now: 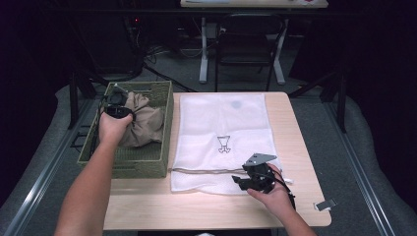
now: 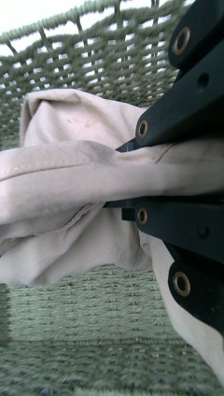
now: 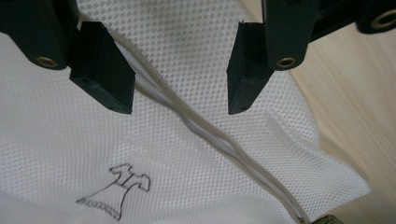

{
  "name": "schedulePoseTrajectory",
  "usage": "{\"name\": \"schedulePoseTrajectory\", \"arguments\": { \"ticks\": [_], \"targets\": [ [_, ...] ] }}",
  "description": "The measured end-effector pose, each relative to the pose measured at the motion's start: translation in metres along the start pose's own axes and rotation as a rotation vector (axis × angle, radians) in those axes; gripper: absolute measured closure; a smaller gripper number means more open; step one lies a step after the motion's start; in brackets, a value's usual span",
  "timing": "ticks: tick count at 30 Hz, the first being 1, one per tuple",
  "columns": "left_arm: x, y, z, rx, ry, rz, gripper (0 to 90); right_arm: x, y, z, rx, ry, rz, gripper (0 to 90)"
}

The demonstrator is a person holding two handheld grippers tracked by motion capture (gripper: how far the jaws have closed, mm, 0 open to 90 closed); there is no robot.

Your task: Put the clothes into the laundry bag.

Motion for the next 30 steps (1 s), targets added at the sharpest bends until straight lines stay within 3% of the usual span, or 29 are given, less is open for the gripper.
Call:
{"name": "schedulePoseTrajectory", "arguments": {
  "ticks": [2,6,11,30],
  "targets": [
    [-0.003,0.003,-0.005,-0.005,0.0,0.003,84.7,0.001,0.004,-0.001,-0.051,-0.02,-0.052,43.0],
    [-0.007,0.006,-0.011,-0.002,-0.001,0.014,84.7,0.004,0.007,-0.003,-0.06,-0.018,-0.064,45.8],
    [-0.01,0.01,-0.018,0.001,0.006,0.021,84.7,0.007,0.007,-0.004,-0.022,-0.005,-0.082,47.3],
    [-0.017,0.017,-0.038,0.051,-0.001,0.036,84.7,0.002,0.019,0.003,0.064,0.053,-0.049,52.1]
  ]
}}
Point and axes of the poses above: each handheld gripper's, and its own axes: z roughly forward along the jaws, y roughly out of its top, x roughly to its left, the point moved 9 cm from there along z, roughly forward along the jaws, and after that the axes turned 7 degrees about -y, right-handed, at the moved point
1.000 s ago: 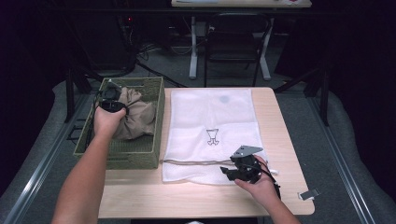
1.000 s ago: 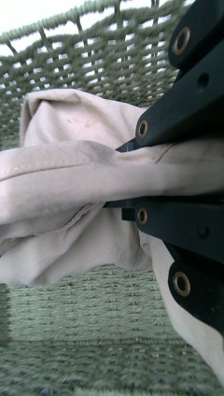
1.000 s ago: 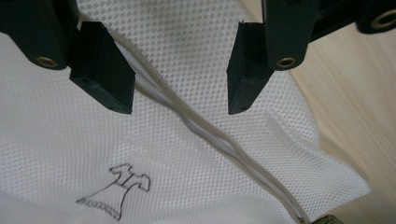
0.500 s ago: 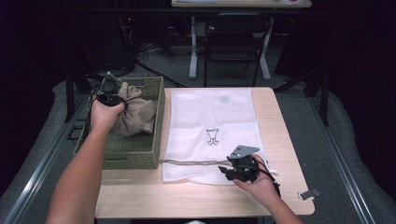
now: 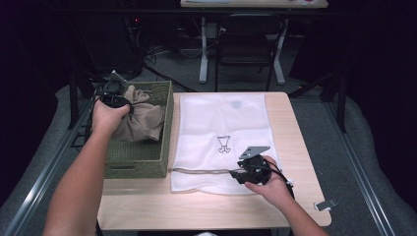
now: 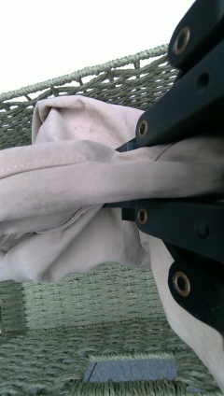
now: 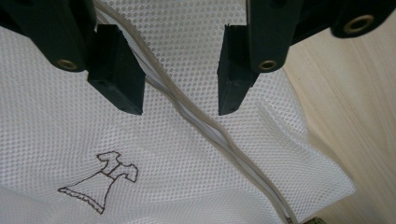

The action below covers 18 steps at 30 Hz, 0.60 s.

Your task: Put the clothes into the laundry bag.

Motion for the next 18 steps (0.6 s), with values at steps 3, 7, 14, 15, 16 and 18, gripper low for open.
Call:
{"name": "schedulePoseTrajectory", "arguments": {
  "ticks": [3,7,14,15,16,18],
  "targets": [
    [-0.002,0.001,-0.005,0.012,-0.008,0.004,84.7,0.001,0.0,0.003,0.018,0.019,-0.008,56.7],
    [-0.004,0.002,-0.01,0.017,-0.012,0.008,84.7,0.0,-0.001,0.006,0.038,0.043,0.003,61.4],
    [-0.007,0.002,-0.021,0.023,-0.019,0.022,84.7,-0.003,-0.004,0.012,0.057,0.068,-0.018,67.4],
    [-0.007,0.002,-0.023,0.025,-0.018,0.026,84.7,-0.003,-0.004,0.012,0.064,0.069,-0.023,67.9],
    [-0.008,0.002,-0.025,0.027,-0.018,0.03,84.7,-0.004,-0.003,0.012,0.062,0.067,-0.034,68.4],
    [-0.009,0.002,-0.029,0.029,-0.025,0.04,84.7,-0.005,-0.001,0.012,0.061,0.067,-0.042,69.9]
  ]
}}
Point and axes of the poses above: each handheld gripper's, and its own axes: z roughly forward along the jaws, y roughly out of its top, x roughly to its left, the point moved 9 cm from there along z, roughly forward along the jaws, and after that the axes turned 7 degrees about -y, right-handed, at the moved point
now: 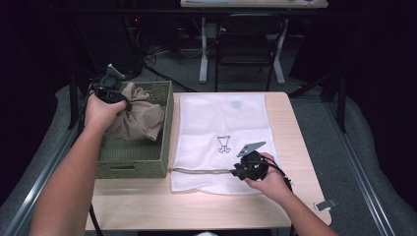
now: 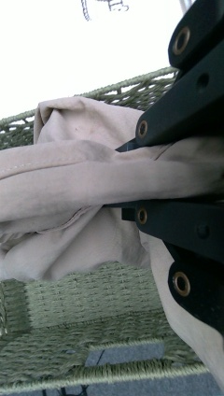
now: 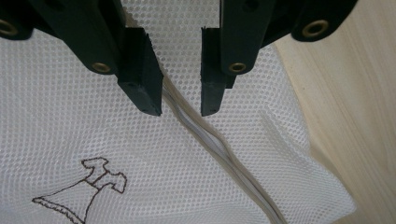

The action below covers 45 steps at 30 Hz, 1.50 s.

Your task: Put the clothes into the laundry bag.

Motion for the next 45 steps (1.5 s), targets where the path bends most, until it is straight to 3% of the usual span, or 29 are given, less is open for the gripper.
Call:
{"name": "schedulePoseTrajectory", "arguments": {
  "ticks": [10,24,25,29,32,39,45],
  "targets": [
    [-0.01,-0.005,-0.024,0.038,-0.017,0.067,84.7,-0.001,0.014,-0.006,-0.017,0.017,-0.034,73.5],
    [-0.025,-0.012,-0.043,0.108,-0.017,0.154,84.7,0.004,0.017,0.007,0.016,0.015,-0.078,73.5],
    [-0.026,-0.013,-0.045,0.115,-0.018,0.16,84.7,0.003,0.017,0.01,0.01,0.015,-0.105,73.5],
    [-0.03,-0.014,-0.051,0.115,-0.018,0.18,84.7,0.003,0.016,0.012,0.021,0.011,-0.094,73.1],
    [-0.034,-0.014,-0.055,0.117,-0.021,0.193,84.7,0.0,0.017,0.016,0.017,0.008,-0.115,72.8],
    [-0.042,-0.011,-0.063,0.086,-0.04,0.203,84.8,-0.001,0.013,0.024,0.04,-0.003,-0.141,70.4],
    [-0.047,-0.01,-0.069,0.077,-0.05,0.207,84.7,-0.001,0.011,0.031,0.038,0.001,-0.134,70.3]
  ]
}}
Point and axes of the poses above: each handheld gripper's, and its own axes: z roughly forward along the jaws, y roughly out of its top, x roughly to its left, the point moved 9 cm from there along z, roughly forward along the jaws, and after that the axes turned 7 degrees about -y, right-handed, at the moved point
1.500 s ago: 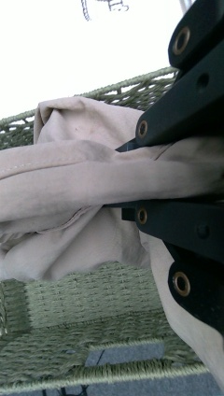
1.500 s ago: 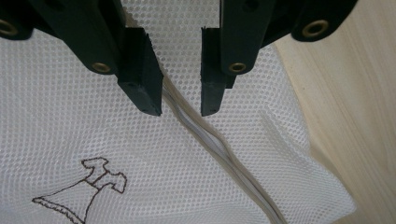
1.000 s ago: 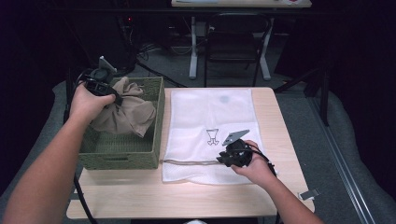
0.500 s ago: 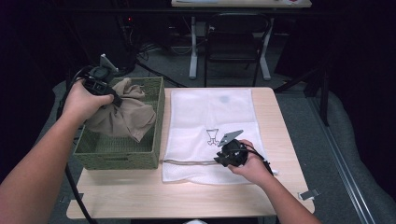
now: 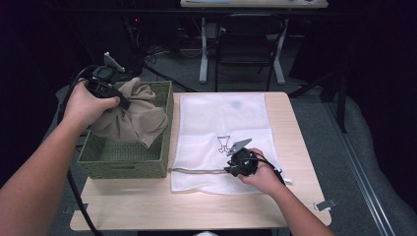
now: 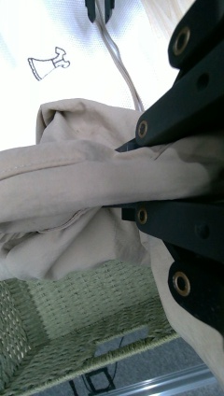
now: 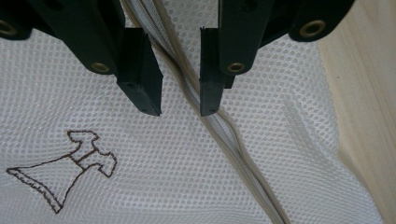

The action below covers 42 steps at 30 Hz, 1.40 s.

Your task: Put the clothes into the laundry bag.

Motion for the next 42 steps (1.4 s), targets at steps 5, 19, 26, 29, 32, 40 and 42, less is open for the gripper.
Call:
{"name": "schedulePoseTrajectory", "arguments": {
  "ticks": [5,19,26,29,32,40,42],
  "targets": [
    [-0.004,0.002,-0.003,-0.009,-0.012,0.005,84.7,0.001,-0.005,0.009,0.012,0.008,0.017,73.5],
    [-0.019,0.009,0.003,-0.013,-0.039,0.029,84.8,0.002,-0.007,0.018,0.027,0.023,0.004,74.5],
    [-0.028,0.013,0.006,-0.014,-0.051,0.048,84.7,0.002,-0.004,0.02,0.024,0.064,0.037,84.3],
    [-0.032,0.014,0.008,-0.013,-0.057,0.056,84.8,0.001,-0.003,0.021,0.022,0.076,0.046,87.1],
    [-0.036,0.015,0.008,-0.012,-0.059,0.064,84.7,0.0,0.001,0.021,0.03,0.071,0.053,88.9],
    [-0.046,0.017,0.012,-0.005,-0.072,0.088,84.8,0.002,0.0,0.026,0.031,0.074,0.012,84.7],
    [-0.049,0.018,0.014,-0.012,-0.077,0.091,84.7,0.002,0.0,0.026,0.034,0.073,0.013,84.7]
  ]
}}
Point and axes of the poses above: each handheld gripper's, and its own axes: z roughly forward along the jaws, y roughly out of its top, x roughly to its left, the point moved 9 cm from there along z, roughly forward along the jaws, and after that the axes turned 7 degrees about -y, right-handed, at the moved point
